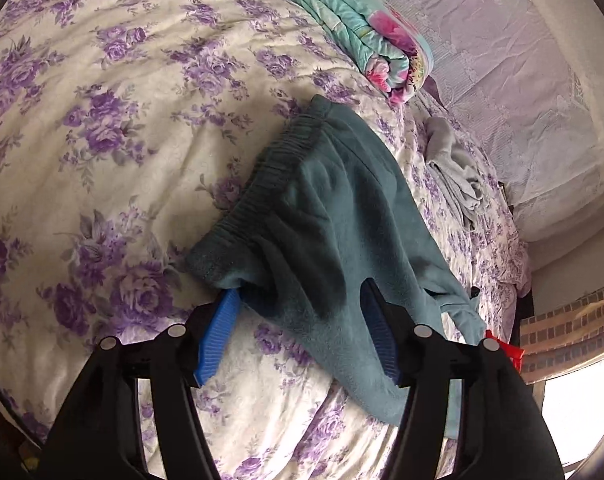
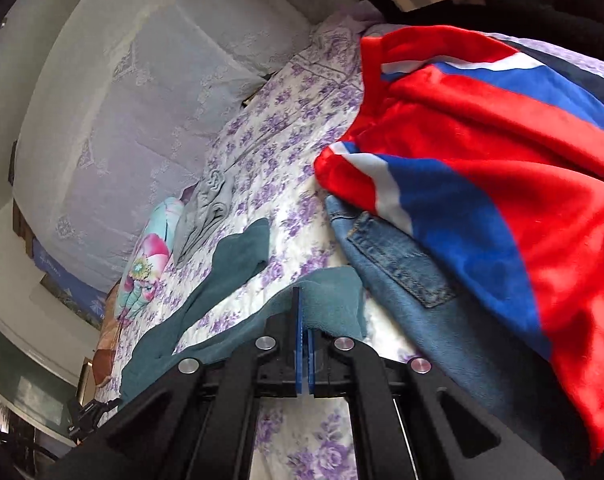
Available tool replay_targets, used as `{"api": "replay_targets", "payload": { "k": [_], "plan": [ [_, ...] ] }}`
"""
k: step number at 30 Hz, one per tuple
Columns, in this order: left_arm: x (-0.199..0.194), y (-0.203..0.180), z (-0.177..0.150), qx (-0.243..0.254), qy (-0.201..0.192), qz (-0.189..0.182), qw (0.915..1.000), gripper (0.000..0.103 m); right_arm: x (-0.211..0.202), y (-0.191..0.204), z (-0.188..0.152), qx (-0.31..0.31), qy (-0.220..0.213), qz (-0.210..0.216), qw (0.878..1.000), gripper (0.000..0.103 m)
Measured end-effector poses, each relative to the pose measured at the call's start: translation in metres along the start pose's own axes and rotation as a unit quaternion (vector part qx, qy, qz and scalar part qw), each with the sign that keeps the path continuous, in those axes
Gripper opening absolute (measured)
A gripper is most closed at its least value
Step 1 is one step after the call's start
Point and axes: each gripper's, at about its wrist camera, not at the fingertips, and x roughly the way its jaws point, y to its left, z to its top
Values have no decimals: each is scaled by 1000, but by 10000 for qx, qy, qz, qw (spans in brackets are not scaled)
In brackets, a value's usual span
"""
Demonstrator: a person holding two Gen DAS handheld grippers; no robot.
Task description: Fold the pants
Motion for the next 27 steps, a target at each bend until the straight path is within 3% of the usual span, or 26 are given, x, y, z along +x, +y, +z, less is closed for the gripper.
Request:
{"api": "replay_targets", "payload": {
  "k": [3,5,8,11,13,14,16,19,21,23,27],
  "plan": [
    [-7,2,4,101,-178,147,9997,37,2,-4,-2,-15,104,-54,9999,2],
    [-11,-1,9,349,-241,336,9985,4,4,0,-2,-110,137,-70,9998,2],
    [-27,-1,16,451,-414,504,9968,4,4,5,-2,-171,164,-36,9997,2],
    [-53,13,20,480,-554,589,9956,3,7,6,-6,-299,534,-25,9981,3],
    [-62,34,19,338,-532,741,9953,3,11,1,-11,-292,864,-282,9954,8],
    [-62,46,18,276,-433,874,9949,9,11,-2,-13,-305,979,-500,9935,17],
    [-59,72,13,29,-190,1041,9944,19,0,-10,-13,-248,810,-759,9935,37],
    [-69,87,12,-34,-228,860,9960,18,-26,-15,-5,-119,223,-849,9961,37],
    [-77,75,21,92,-484,1147,9922,22,-27,-3,2,-216,76,-680,9974,37],
    [-75,48,35,468,-661,1296,9883,39,-11,20,8,-476,109,-434,9979,37],
    [-39,-20,66,1195,-687,1272,9823,45,48,70,15,-544,626,433,9956,37]
  ]
}}
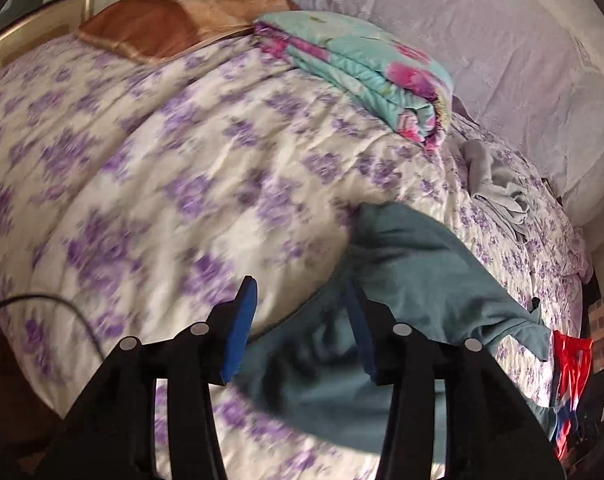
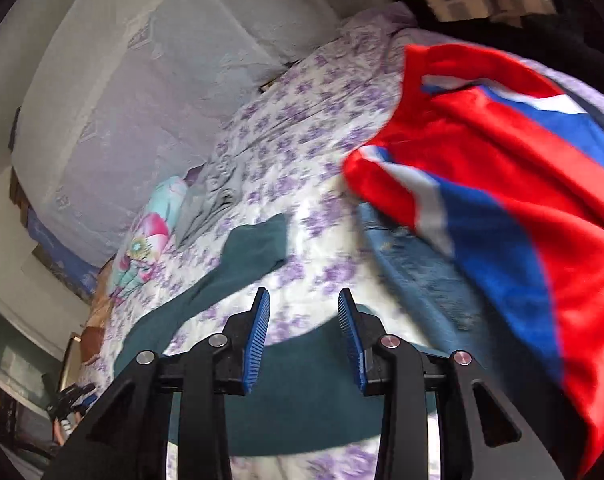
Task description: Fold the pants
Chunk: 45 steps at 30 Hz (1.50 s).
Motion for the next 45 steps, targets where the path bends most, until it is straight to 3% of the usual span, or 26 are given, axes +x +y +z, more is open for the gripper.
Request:
{"api": "replay_targets", "payload": {
  "k": [3,5,10,12,14,19,21,23,27,30,32,34,35,37,40,42,43,44,45],
  "plan": [
    [36,-46,23,144,332,-385,9986,45,53,24,8,183,446,520,9975,37],
    [60,-70,31,176,556,-573,9967,45,84,33,10,282,654,568,9958,37],
    [121,-92,33,131,875,-508,9948,48,135,30,23,822,1091,675,9883,37],
    [140,-87,27,132,783,-375,9961,48,144,36,30,721,1134,560,9893,37],
    [138,-89,20,442,338,-364,9978,53,151,46,40,399,1060,328,9930,37],
    [138,-102,14,916,199,-288,9952,70,173,45,92,-263,544,-804,9949,38],
    [139,-107,13,1070,177,-213,9939,75,197,43,103,-445,814,-890,9917,38],
    [140,-111,12,1193,168,-134,9926,80,221,55,103,-632,1212,-705,9881,38],
    [141,-110,13,1182,181,-214,9926,84,251,105,86,-1989,1538,-826,9643,43],
    [141,-108,14,1120,177,-330,9930,86,274,125,69,-2657,1654,-1417,9391,55],
    [141,-108,15,1110,189,-384,9929,88,292,122,60,-2813,1794,-1741,9265,50],
    [141,-108,15,1108,183,-391,9929,89,291,113,57,-2800,1570,-1744,9309,28],
    [141,-109,15,1112,180,-381,9929,89,283,109,61,-2648,1453,-1555,9405,8],
    [141,-109,15,1105,176,-380,9930,89,254,97,79,-2077,1062,-1305,9636,7],
    [140,-108,15,1081,152,-366,9934,89,191,78,114,-1767,6,-1895,9659,7],
    [140,-107,15,1078,143,-360,9934,89,161,63,137,-1633,-295,-2525,9533,16],
    [140,-107,15,1076,143,-356,9935,89,149,57,145,-1559,-247,-2725,9491,42],
    [139,-107,15,1076,141,-355,9935,89,137,51,146,-1500,-324,-2754,9490,55],
    [139,-107,14,1066,133,-345,9936,89,126,48,143,-1508,-359,-2682,9508,55]
  ]
}}
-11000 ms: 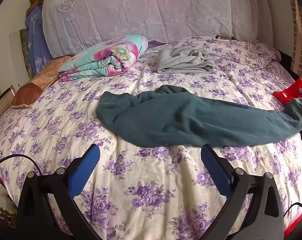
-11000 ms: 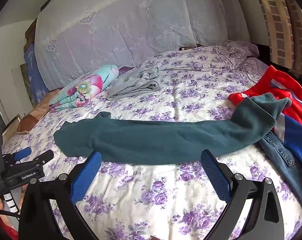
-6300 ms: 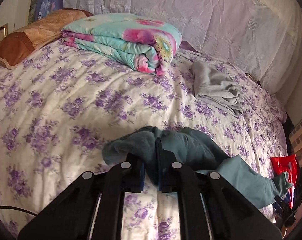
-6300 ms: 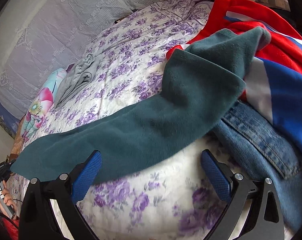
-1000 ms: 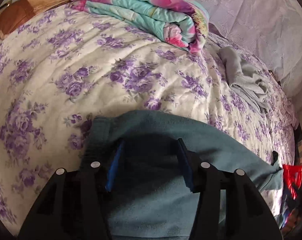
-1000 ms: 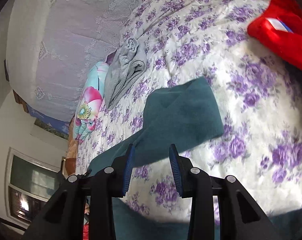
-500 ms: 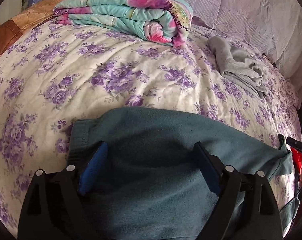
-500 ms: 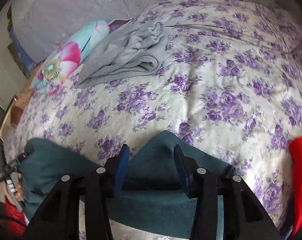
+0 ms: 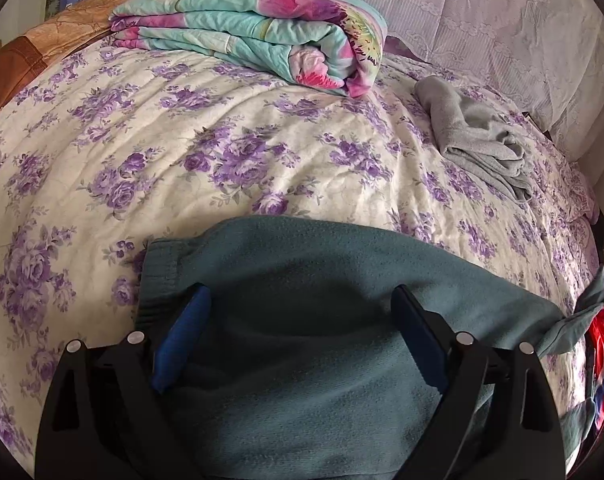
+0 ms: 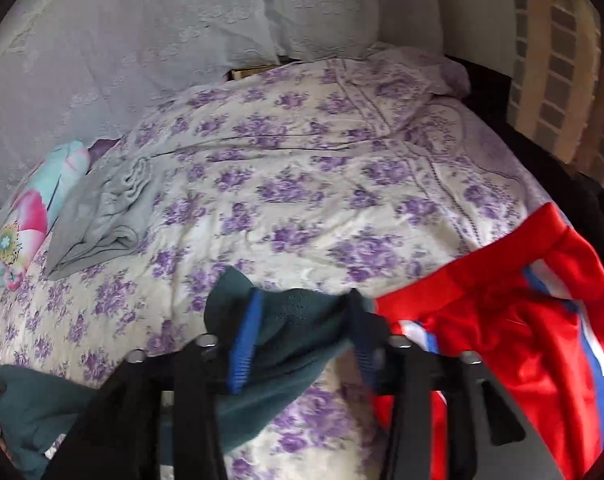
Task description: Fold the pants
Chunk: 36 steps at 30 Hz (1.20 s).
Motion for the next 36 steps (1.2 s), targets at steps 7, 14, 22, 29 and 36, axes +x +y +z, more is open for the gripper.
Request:
{"api": "replay_targets", "payload": {
  "k": [7,14,22,29,36],
  "plan": [
    [0,1,0,-1,-6,52,10000,89,10,-8,-56,452,768,1016,9908,53],
    [-1,1,-1,-35,-26,39,10000,89,52,-8,-50,1595,1157,1275,9721,45],
    [-3,4,-1,-103,-41,-35,9999,89,75,-1,-54,1783,1401,1305,9652,3],
    [-9,9,-1,-267,-115,-123,9995,89,-3,-52,-93,1819,754,1398,9704,0],
    [-17,8,-7,-303,-216,-78,9993,89,-22,-78,-137,1993,1048,1513,9625,6]
  ]
}}
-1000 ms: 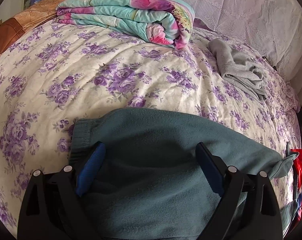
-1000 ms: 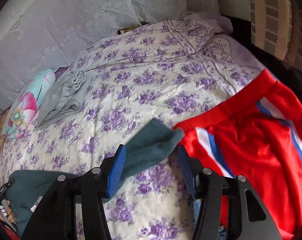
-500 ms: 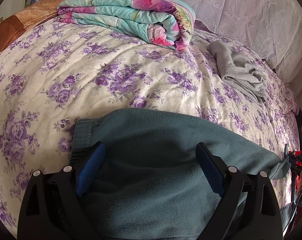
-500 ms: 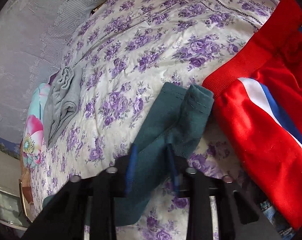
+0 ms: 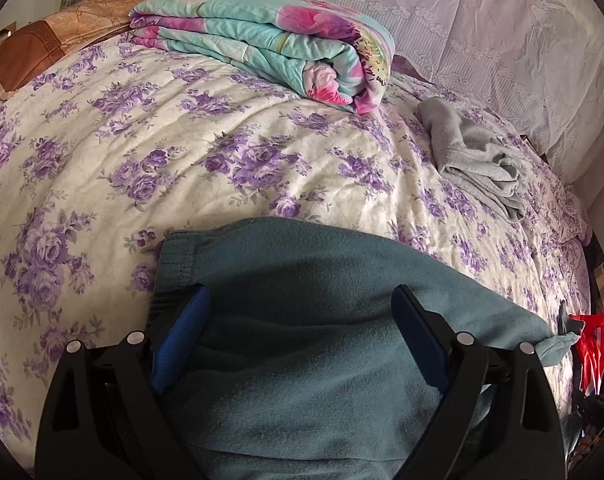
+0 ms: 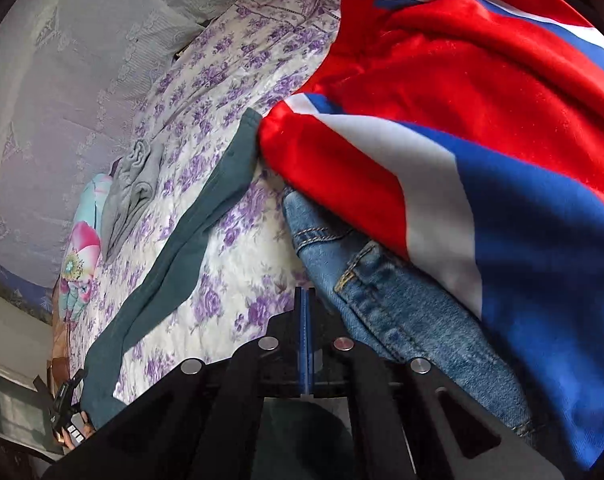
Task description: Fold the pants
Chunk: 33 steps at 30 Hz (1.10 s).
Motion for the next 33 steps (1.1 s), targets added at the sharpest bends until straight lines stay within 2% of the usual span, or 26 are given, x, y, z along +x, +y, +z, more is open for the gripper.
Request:
{"api": "replay_targets", "payload": {
  "k": [1,2,3,4,6,9,10,11,12,14,16,18,19,20,22,23,24,27,29,31,33],
  "plan": [
    [1,-1,0,17,12,31,10000,89,2,10,6,3,-14,143,9999,22],
    [1,-1,0,25,20,48,10000,89,5,23,13,-2,-63,239,9997,56],
    [1,-1,-1,25,16,51,10000,89,9,35,23,-38,-159,189,9997,69],
    [1,-1,-1,18,3,50,10000,89,15,47,33,-90,-255,55,9996,73],
    [2,0,-1,1,-6,31,10000,89,32,65,52,-120,-304,-62,9994,73],
    [2,2,0,-53,-17,-9,10000,89,73,65,67,236,290,-79,9993,70],
    [2,2,0,-61,-11,-18,10000,89,82,60,65,422,419,36,9982,48],
    [2,2,0,-64,-13,-26,10000,89,88,56,61,474,545,230,9971,10],
    [1,3,-1,-70,-20,-38,10000,89,87,54,56,408,532,319,9972,6],
    [-1,5,-1,-107,-31,-89,9999,89,65,53,42,50,172,247,9995,5],
    [-5,9,0,-210,-80,-169,9996,88,38,45,21,-143,47,302,9994,5],
    [-9,15,0,-372,-114,-317,9987,88,20,28,-2,-118,229,364,9990,5],
    [-11,18,0,-457,-120,-383,9982,88,17,18,-13,-92,451,300,9985,6],
    [-12,21,0,-528,-122,-427,9976,88,17,9,-22,-88,730,155,9972,12],
    [-14,24,0,-579,-106,-475,9971,88,7,-1,-31,-153,957,215,9951,14],
    [-16,24,0,-580,-123,-479,9971,88,-3,-3,-31,-169,901,174,9956,18],
    [-20,26,-1,-591,-166,-454,9971,88,-16,-1,-29,-234,666,133,9974,21],
    [-37,35,2,-688,-420,-282,9964,88,-41,22,-15,-869,-14,-79,9962,32],
    [-45,42,11,-605,-450,-200,9969,88,-42,33,2,-1101,-255,-180,9934,46],
    [-49,49,19,-525,-416,79,9977,88,-34,39,22,-1323,-492,-476,9888,54],
    [-45,56,27,-475,-249,138,9985,88,-18,44,39,-1560,-483,-706,9841,55]
  ]
}}
